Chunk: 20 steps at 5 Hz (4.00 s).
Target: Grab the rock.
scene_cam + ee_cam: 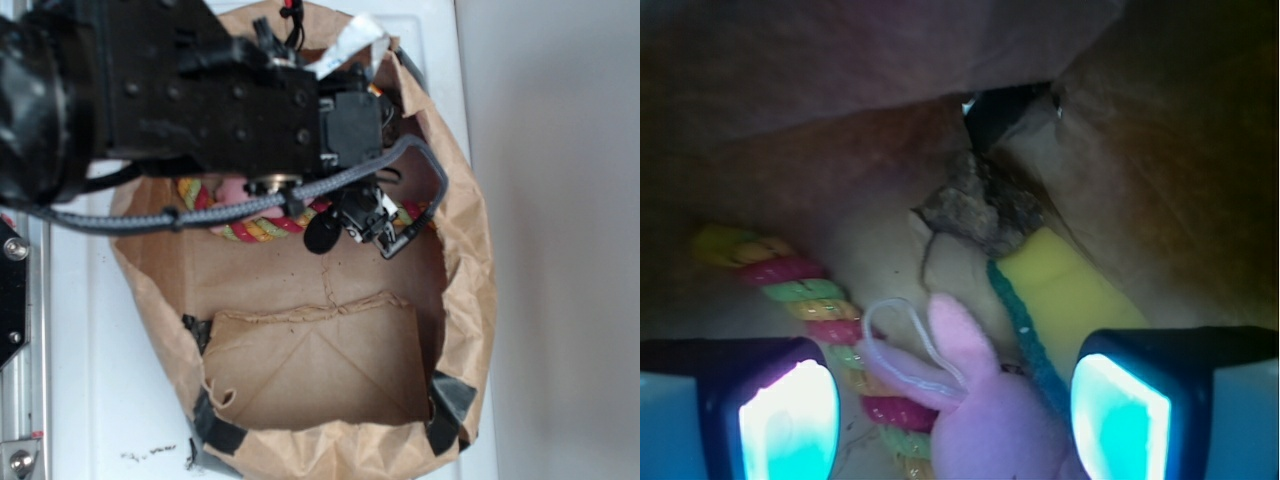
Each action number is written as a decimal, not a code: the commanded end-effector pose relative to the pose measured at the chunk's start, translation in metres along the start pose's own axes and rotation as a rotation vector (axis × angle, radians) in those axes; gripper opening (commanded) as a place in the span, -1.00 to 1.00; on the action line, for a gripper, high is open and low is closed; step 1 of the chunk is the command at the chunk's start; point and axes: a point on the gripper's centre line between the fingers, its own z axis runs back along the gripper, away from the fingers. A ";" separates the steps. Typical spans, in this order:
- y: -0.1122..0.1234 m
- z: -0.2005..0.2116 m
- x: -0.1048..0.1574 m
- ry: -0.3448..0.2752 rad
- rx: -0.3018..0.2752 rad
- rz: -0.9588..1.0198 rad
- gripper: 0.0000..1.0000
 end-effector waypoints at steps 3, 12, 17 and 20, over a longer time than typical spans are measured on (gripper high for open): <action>0.007 0.010 0.022 -0.060 -0.055 0.014 1.00; 0.024 -0.002 0.066 -0.157 -0.015 0.030 1.00; 0.019 -0.050 0.059 -0.110 0.074 -0.090 1.00; 0.020 -0.050 0.058 -0.113 0.087 -0.087 -1.00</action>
